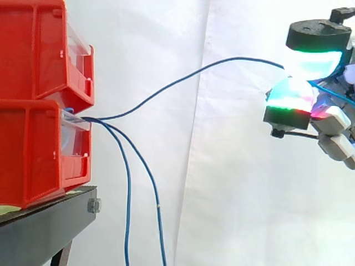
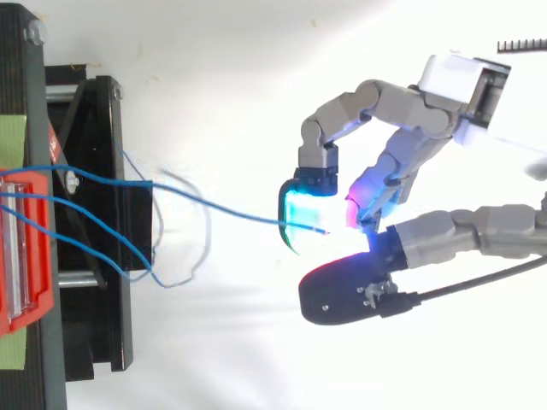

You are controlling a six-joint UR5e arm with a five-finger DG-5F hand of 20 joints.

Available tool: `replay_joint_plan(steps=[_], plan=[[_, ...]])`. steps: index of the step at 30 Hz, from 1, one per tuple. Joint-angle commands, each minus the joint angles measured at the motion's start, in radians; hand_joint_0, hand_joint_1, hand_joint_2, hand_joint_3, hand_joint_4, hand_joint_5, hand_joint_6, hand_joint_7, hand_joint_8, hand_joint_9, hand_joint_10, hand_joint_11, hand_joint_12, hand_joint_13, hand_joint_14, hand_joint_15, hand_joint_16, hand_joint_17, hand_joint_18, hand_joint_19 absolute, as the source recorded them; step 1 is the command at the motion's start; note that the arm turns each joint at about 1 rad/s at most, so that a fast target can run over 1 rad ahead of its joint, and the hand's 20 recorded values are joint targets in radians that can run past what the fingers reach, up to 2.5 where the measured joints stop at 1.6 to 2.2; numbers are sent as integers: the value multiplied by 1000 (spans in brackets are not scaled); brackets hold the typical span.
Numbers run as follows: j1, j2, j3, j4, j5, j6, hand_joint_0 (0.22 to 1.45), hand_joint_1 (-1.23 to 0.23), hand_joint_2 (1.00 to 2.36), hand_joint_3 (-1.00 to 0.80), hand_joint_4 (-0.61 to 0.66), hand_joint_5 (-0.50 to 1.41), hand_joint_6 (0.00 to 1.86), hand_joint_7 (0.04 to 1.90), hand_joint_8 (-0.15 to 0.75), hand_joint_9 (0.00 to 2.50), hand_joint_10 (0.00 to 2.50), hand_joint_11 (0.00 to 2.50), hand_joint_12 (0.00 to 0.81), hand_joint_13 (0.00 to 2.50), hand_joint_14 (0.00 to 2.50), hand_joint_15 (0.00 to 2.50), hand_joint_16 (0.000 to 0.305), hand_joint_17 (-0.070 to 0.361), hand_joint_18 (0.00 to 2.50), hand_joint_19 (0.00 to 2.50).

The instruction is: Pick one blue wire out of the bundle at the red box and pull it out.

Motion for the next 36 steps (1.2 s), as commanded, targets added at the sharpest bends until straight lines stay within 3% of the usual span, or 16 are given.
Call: replay_joint_plan(steps=[1,15,18,36], plan=[[0,-1,0,-3,0,1,548,-611,1000,-500,163,-111,923,1041,351,1136,13,737,417,1090,22,669,49,111,1012,651],[0,-1,0,-2,0,1,505,-661,1000,-500,174,-123,922,946,357,1114,10,738,427,1092,20,667,52,117,1021,646],[0,1,-2,-3,0,1,552,-646,1001,-500,173,-115,911,1019,352,1121,13,747,415,1081,22,668,49,110,1001,661],[-3,1,0,-3,0,1,595,-764,1013,-263,119,-99,937,1047,368,1161,10,745,421,1122,23,666,51,114,1063,622]])
